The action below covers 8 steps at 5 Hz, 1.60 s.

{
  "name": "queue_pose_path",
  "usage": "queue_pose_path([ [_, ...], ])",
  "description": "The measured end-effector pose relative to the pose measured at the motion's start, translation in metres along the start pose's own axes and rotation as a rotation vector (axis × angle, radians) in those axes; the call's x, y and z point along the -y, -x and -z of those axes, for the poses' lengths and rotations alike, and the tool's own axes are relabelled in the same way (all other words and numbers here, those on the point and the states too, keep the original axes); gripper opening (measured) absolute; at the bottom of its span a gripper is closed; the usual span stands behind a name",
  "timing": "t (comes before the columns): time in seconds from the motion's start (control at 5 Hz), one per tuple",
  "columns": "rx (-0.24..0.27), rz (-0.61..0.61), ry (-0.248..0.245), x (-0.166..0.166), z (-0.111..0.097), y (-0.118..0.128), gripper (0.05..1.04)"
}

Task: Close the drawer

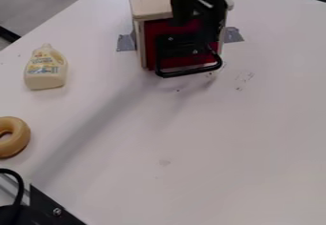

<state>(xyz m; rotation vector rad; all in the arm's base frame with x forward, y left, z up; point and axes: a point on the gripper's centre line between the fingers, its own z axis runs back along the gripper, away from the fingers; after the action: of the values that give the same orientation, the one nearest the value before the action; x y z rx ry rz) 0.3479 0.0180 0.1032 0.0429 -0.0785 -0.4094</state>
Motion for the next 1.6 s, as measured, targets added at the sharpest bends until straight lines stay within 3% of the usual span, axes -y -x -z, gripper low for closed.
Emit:
queue_pose_path([
  [0.2,0.004,-0.019,0.031,0.008,-0.015,0.004,0.999],
  [0.4,0.000,-0.141,-0.009,0.010,-0.041,0.014,0.999],
  [0.6,-0.017,-0.289,-0.034,0.018,-0.049,0.023,0.999],
  [0.8,0.021,-0.353,-0.064,0.022,-0.056,0.023,0.999],
  [1.6,0.033,-0.360,-0.068,0.022,-0.058,0.023,0.999],
])
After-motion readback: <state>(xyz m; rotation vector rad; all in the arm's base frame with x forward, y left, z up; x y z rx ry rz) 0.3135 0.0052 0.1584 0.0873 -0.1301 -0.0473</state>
